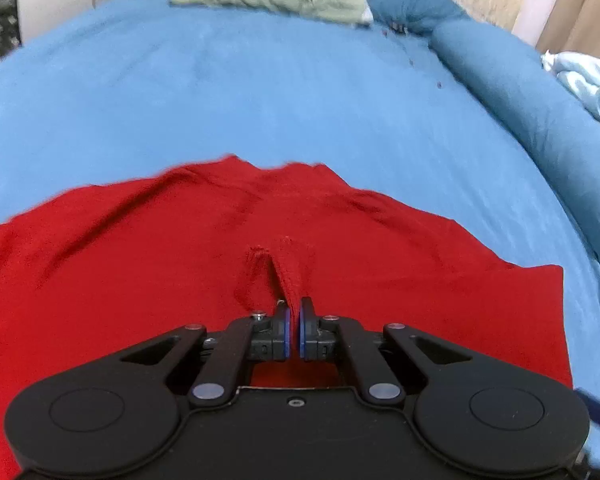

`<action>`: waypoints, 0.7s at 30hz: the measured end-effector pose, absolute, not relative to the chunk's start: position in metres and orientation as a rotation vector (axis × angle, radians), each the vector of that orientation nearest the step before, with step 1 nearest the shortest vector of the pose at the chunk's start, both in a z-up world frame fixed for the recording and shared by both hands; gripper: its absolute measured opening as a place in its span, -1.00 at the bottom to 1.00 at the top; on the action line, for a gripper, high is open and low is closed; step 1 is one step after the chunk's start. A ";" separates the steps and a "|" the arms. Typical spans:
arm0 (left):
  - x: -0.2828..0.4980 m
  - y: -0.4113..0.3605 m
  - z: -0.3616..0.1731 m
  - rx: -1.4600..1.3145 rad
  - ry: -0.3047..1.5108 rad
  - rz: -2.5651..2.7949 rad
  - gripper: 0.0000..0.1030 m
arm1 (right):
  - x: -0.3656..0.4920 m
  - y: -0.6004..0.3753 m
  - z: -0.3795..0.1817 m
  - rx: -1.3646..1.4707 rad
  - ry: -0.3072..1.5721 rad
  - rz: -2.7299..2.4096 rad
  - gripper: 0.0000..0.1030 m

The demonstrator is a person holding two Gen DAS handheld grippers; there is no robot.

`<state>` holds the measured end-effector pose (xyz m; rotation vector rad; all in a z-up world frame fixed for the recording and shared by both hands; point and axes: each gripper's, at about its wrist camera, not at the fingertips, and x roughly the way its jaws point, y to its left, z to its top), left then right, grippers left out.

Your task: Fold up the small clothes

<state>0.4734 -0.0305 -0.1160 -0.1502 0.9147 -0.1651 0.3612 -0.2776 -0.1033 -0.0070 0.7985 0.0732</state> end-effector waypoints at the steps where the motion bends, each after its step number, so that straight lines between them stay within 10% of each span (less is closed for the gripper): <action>1: 0.466 -0.024 -0.116 -0.163 0.906 -0.150 -0.92 | 0.360 -0.282 -0.104 -0.002 0.798 0.053 0.44; 6: 0.437 0.007 -0.141 -0.328 0.928 -0.081 -0.80 | 0.349 -0.298 -0.115 0.036 0.848 -0.042 0.50; 13: 0.434 0.014 -0.149 -0.453 0.888 -0.134 0.06 | 0.344 -0.308 -0.131 0.063 0.888 -0.067 0.58; 15: 0.439 0.016 -0.150 -0.473 0.881 -0.121 -0.07 | 0.343 -0.308 -0.133 0.065 0.891 -0.061 0.66; 17: 0.448 0.014 -0.147 -0.447 0.890 -0.100 -0.90 | 0.349 -0.306 -0.136 0.060 0.895 -0.060 0.71; 21: 0.449 0.021 -0.110 -0.395 0.744 -0.103 -0.88 | 0.355 -0.296 -0.141 -0.005 0.875 -0.094 0.73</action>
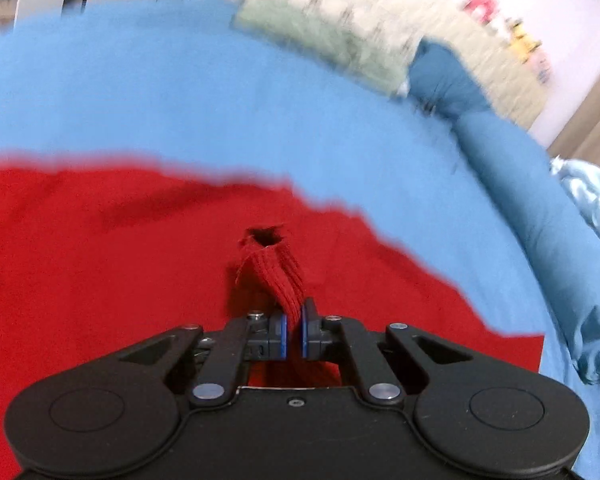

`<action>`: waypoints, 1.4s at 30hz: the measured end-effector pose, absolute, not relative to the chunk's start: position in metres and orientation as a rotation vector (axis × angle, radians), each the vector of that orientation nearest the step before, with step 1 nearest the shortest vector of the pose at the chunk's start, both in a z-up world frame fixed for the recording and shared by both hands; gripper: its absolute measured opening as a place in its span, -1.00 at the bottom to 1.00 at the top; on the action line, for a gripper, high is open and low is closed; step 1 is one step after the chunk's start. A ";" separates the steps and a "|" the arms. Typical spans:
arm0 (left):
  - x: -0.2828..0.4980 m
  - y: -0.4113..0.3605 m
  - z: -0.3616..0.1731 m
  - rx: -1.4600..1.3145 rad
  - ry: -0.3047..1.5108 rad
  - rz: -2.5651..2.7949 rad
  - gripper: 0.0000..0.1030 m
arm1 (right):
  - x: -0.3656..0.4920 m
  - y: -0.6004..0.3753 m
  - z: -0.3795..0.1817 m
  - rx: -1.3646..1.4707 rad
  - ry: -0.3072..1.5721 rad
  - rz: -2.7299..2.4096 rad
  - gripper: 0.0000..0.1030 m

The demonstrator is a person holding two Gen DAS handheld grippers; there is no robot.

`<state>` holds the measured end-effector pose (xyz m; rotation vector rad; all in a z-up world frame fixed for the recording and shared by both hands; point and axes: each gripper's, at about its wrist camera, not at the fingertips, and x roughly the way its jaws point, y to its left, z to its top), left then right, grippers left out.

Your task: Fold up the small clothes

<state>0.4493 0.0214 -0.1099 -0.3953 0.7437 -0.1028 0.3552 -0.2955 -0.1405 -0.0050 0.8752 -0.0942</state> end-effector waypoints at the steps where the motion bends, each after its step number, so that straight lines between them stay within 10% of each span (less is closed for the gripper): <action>1: 0.448 0.026 -0.098 -0.364 0.703 -0.074 -0.88 | 0.359 -0.292 -0.142 -0.032 0.870 -0.103 0.73; 19: 0.424 0.109 -0.115 -0.316 0.699 0.091 -0.85 | 0.393 -0.284 -0.140 -0.222 0.854 -0.198 0.70; 29: 0.381 0.117 -0.105 -0.175 0.821 0.123 -0.45 | 0.369 -0.281 -0.099 -0.100 0.844 0.064 0.75; 32: 0.388 0.103 -0.094 -0.138 0.772 0.046 0.05 | 0.382 -0.254 -0.087 -0.075 0.807 0.203 0.78; 42: 0.413 0.089 -0.138 -0.112 0.871 0.029 0.07 | 0.413 -0.268 -0.141 0.107 0.890 0.021 0.77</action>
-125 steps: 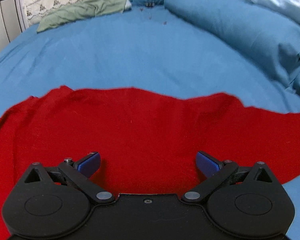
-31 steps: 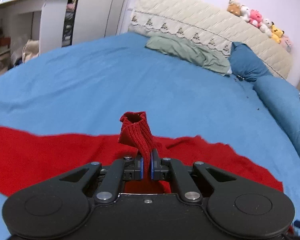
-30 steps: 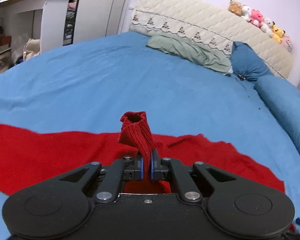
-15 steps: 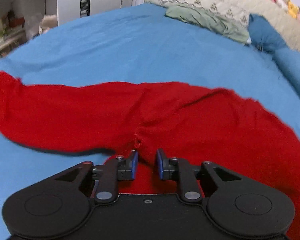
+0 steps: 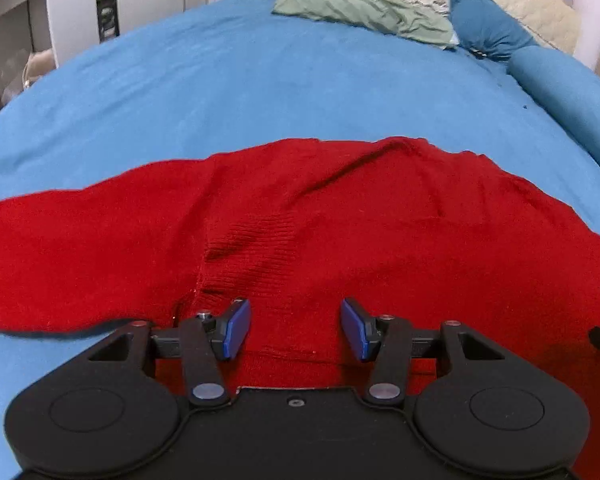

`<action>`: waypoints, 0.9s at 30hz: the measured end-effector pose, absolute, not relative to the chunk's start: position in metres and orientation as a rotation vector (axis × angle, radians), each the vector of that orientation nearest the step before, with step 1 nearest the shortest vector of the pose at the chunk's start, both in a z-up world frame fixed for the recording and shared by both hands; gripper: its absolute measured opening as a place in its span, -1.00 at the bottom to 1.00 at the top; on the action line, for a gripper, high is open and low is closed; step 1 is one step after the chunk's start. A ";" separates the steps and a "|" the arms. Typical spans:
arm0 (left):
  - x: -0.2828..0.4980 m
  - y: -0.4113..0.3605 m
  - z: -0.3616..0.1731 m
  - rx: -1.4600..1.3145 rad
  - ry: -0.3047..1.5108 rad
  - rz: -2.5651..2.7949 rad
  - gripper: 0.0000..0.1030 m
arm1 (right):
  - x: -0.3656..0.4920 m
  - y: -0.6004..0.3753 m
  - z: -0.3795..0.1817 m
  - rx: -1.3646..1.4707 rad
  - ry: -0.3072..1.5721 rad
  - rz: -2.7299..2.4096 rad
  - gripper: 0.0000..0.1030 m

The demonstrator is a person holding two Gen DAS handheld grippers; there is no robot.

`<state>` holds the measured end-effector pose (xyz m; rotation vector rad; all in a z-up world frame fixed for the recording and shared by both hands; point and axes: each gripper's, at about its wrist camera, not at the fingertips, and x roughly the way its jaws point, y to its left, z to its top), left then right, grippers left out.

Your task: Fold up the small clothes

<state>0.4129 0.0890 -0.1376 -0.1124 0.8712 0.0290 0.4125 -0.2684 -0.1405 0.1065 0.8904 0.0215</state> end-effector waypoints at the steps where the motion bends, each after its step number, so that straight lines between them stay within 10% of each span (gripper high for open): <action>1: 0.414 0.088 -0.139 -0.100 0.877 0.027 0.07 | 0.411 -0.269 -0.140 0.098 0.893 0.023 0.77; 15: 0.381 0.125 -0.037 -0.138 0.822 0.121 0.08 | 0.403 -0.225 -0.033 0.062 0.794 0.085 0.82; 21: 0.365 0.193 0.000 -0.247 0.767 0.182 0.82 | 0.410 -0.153 0.015 0.113 0.801 0.235 1.00; 27: 0.355 0.280 0.000 -0.309 0.763 0.270 0.83 | 0.415 -0.072 0.023 0.157 0.819 0.331 1.00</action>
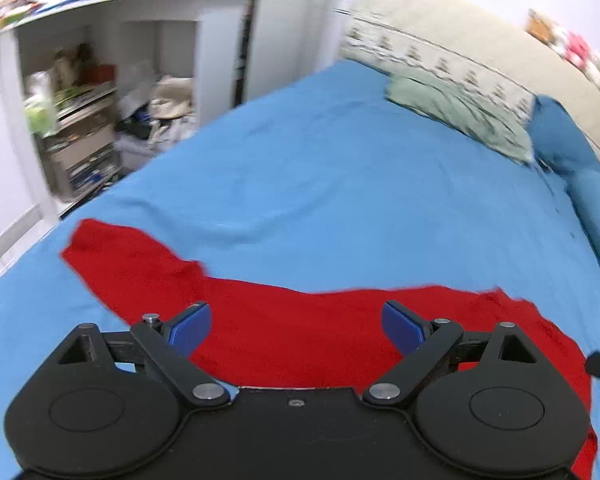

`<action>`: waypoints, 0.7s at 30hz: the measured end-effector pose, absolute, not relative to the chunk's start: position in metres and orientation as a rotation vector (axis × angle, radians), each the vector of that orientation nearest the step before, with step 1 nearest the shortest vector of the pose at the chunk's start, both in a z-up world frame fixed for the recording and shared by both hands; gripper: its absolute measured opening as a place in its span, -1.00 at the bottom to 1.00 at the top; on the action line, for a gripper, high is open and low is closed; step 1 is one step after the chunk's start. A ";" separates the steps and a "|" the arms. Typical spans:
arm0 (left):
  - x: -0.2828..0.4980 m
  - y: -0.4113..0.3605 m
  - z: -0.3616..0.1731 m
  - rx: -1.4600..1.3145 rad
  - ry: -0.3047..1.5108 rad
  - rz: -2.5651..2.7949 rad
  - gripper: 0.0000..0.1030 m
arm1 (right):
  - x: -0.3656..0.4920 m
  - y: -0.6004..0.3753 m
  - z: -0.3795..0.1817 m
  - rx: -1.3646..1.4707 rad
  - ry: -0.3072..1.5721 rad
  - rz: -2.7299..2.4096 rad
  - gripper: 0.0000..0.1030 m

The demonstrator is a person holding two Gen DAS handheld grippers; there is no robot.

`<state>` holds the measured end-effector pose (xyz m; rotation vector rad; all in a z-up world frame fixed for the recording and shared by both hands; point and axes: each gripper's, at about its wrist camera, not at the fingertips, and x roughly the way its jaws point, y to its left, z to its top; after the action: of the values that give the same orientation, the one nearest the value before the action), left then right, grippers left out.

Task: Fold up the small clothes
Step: 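Reach the left gripper to a sleeve end and grasp the cuff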

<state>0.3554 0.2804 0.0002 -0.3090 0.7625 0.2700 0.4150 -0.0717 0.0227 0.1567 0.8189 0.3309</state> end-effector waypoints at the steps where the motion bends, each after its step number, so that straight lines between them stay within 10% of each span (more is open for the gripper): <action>1: 0.355 0.295 -0.003 -0.324 0.764 0.282 0.83 | 0.418 -0.060 0.019 0.166 0.826 0.335 1.00; 12: 0.341 0.424 -0.059 -0.495 0.770 0.428 0.78 | 0.425 0.039 -0.022 0.211 0.891 0.291 1.00; 21: 0.347 0.472 -0.114 -0.634 0.770 0.458 0.20 | 0.429 0.077 -0.043 0.128 0.930 0.295 1.00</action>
<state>0.3466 0.4717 -0.1143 -0.6339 0.7697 0.4580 0.4289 0.0772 -0.0431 0.1277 0.9301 0.2952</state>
